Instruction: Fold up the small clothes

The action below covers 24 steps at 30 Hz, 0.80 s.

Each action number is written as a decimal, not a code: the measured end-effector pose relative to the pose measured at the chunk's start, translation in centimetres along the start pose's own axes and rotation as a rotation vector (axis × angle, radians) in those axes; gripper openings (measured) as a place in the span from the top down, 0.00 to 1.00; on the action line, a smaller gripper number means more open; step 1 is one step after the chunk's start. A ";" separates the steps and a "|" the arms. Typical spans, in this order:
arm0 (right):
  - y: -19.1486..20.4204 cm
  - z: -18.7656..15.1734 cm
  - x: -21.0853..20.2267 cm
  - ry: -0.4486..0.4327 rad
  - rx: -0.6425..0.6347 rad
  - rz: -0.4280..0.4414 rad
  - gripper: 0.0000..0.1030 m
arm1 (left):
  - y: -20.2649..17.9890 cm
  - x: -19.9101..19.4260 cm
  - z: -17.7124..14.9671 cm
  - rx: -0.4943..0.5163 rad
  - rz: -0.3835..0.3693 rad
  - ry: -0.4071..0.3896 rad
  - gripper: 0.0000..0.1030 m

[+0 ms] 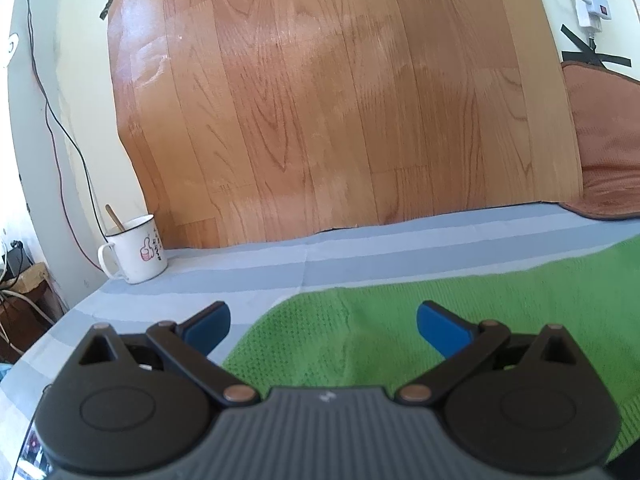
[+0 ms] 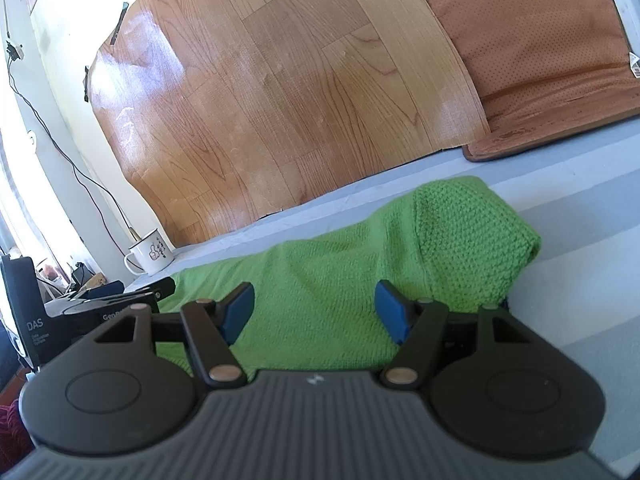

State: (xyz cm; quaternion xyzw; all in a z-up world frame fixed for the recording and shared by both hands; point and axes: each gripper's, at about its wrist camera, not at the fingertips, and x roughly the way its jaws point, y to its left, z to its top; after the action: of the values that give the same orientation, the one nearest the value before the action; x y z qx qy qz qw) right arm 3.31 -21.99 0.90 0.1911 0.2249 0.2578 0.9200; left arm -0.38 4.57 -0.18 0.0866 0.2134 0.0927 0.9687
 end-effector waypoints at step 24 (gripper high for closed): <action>0.0 0.1 0.0 0.002 -0.002 0.000 0.33 | 0.3 -0.4 -0.1 -0.072 -0.142 0.002 0.00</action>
State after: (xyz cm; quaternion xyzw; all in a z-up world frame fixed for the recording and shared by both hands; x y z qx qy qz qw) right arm 3.33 -22.00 0.98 0.1901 0.2254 0.2580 0.9200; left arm -0.78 4.75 -0.07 0.0363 0.2167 0.0312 0.9751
